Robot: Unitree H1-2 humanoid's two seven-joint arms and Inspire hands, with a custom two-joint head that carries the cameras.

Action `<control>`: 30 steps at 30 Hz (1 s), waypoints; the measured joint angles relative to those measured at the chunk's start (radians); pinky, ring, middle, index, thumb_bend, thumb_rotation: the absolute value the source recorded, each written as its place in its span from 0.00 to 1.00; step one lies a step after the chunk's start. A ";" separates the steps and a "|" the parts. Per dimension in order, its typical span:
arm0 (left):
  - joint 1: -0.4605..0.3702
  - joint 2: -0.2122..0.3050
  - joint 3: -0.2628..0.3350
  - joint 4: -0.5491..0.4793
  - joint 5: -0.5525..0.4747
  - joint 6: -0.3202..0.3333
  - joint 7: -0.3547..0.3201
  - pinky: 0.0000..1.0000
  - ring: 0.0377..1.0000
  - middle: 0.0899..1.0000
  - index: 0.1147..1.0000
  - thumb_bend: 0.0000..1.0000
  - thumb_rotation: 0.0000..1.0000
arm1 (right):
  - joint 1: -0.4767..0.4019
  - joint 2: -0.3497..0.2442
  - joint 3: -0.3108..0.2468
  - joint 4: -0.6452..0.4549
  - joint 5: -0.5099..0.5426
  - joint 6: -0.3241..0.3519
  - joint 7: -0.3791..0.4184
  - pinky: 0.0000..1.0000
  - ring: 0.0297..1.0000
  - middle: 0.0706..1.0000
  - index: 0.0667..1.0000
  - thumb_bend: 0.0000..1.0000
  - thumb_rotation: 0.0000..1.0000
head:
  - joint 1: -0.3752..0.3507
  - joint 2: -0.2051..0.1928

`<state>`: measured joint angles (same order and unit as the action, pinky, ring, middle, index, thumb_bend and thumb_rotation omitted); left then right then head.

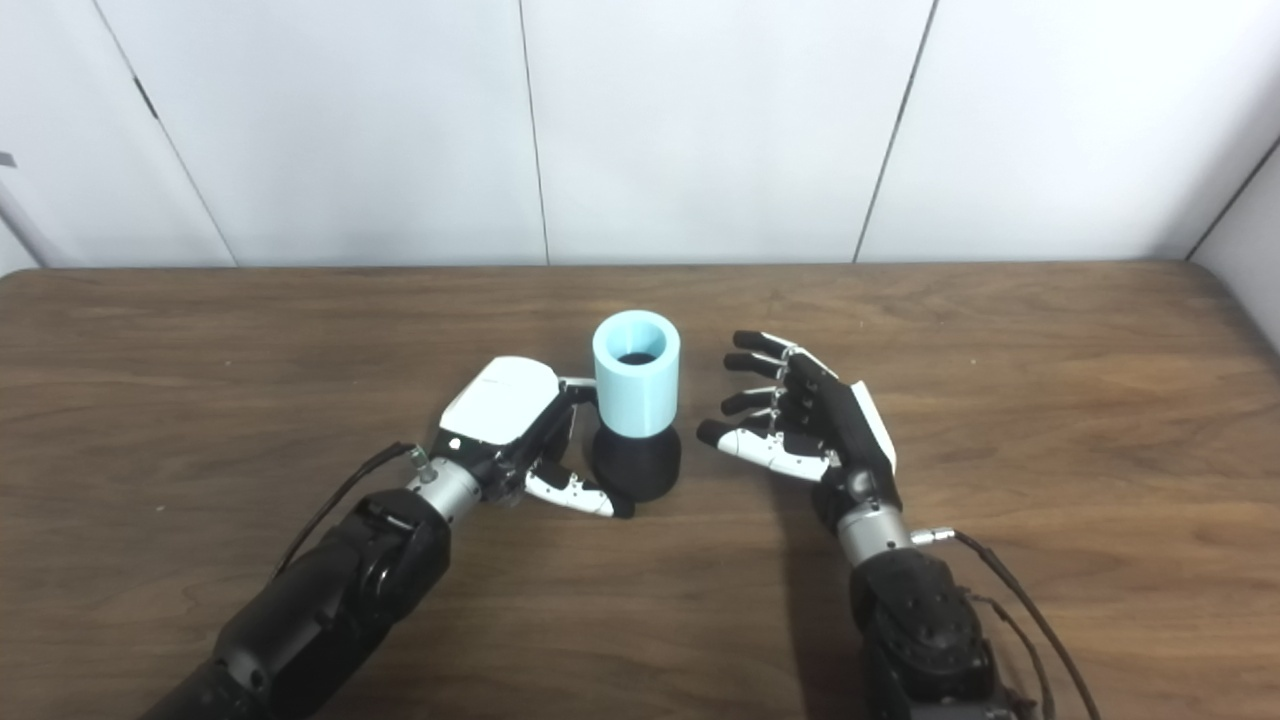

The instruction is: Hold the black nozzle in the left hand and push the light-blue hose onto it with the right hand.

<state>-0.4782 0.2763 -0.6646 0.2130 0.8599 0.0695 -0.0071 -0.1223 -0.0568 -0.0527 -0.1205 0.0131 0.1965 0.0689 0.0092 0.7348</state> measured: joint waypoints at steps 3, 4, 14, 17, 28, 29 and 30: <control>0.005 0.001 0.007 -0.015 0.005 0.009 -0.012 0.83 0.94 0.94 0.93 0.90 0.23 | 0.000 0.000 0.000 0.000 0.001 -0.001 0.000 0.42 0.54 0.71 0.73 0.66 0.12 | 0.000 0.000; 0.007 0.001 0.011 -0.021 0.006 0.013 -0.020 0.83 0.94 0.94 0.92 0.90 0.23 | 0.000 0.000 0.000 0.000 0.001 -0.001 0.000 0.42 0.54 0.71 0.73 0.66 0.12 | 0.000 0.000; 0.130 -0.018 0.239 -0.128 -0.165 0.038 -0.083 0.59 0.71 0.75 0.77 0.74 0.07 | -0.012 -0.003 -0.019 -0.009 0.019 -0.038 -0.010 0.43 0.53 0.71 0.72 0.66 0.10 | 0.006 0.002; 0.202 -0.096 0.423 -0.161 -0.369 0.039 -0.072 0.58 0.66 0.71 0.72 0.65 0.01 | -0.011 -0.008 -0.020 -0.009 0.022 -0.038 -0.010 0.43 0.53 0.71 0.72 0.66 0.11 | 0.008 0.003; 0.277 -0.237 0.706 -0.229 -0.760 0.165 -0.072 0.50 0.60 0.65 0.66 0.59 0.00 | -0.015 -0.017 -0.017 -0.008 0.024 -0.042 -0.010 0.42 0.53 0.71 0.72 0.64 0.09 | 0.012 0.003; 0.277 -0.236 0.709 -0.229 -0.771 0.167 -0.071 0.51 0.60 0.65 0.66 0.60 0.00 | -0.015 -0.019 -0.018 -0.008 0.024 -0.044 -0.010 0.42 0.53 0.70 0.72 0.65 0.09 | 0.012 0.003; 0.277 -0.235 0.711 -0.229 -0.775 0.167 -0.071 0.50 0.59 0.65 0.65 0.60 0.00 | -0.015 -0.019 -0.018 -0.008 0.024 -0.044 -0.010 0.42 0.53 0.70 0.72 0.65 0.09 | 0.009 0.002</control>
<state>-0.2015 0.0417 0.0462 -0.0164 0.0850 0.2364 -0.0779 -0.1374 -0.0761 -0.0704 -0.1286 0.0372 0.1521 0.0588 0.0184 0.7363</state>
